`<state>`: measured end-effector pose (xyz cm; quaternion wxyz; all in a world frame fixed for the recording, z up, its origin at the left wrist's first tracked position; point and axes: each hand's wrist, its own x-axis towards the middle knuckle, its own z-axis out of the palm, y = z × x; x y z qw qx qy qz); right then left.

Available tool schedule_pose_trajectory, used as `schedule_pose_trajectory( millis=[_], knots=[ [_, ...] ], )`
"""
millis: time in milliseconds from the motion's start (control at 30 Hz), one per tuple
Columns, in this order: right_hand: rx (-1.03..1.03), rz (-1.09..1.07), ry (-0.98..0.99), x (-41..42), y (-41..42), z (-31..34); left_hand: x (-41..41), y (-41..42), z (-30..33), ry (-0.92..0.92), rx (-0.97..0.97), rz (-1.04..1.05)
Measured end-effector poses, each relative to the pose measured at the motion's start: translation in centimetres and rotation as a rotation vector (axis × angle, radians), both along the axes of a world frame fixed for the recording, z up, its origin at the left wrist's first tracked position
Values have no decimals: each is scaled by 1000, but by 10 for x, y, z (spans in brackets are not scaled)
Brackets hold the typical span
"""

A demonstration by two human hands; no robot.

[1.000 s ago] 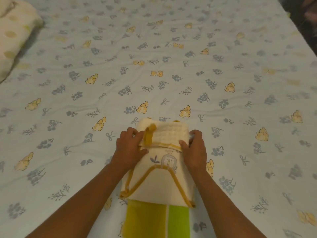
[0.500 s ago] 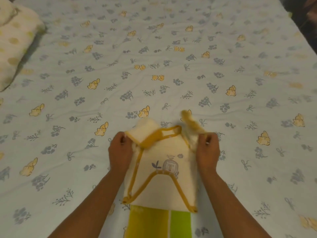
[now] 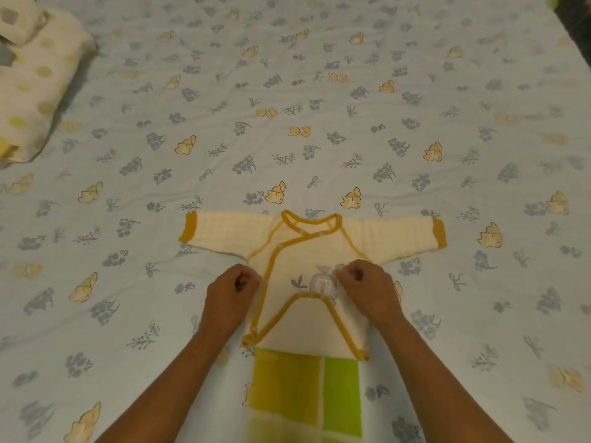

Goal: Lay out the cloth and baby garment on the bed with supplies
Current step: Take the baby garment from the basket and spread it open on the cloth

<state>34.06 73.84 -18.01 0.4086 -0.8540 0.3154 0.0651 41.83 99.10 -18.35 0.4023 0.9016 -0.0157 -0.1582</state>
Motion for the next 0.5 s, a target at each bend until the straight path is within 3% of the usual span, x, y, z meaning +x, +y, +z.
schedule_pose_trajectory(
  millis=[67, 133, 267, 333, 433, 500],
  knots=[
    [118, 224, 129, 0, 19, 2, -18, -5, 0, 206, -17, -195],
    [210, 296, 215, -5, 29, 1, -29, -6, -2, 385, 0, -330],
    [280, 434, 230, -29, 40, 6, -40, 0, 4, 433, -51, -453],
    [323, 511, 230, -44, 42, 12, -47, 10, 11, 486, -82, -609],
    [407, 690, 399, -69, 48, 16, -65, 25, 13, 540, 99, -848],
    [334, 830, 539, -80, 54, 15, -73, 30, 8, 491, 196, -814]
  ],
)
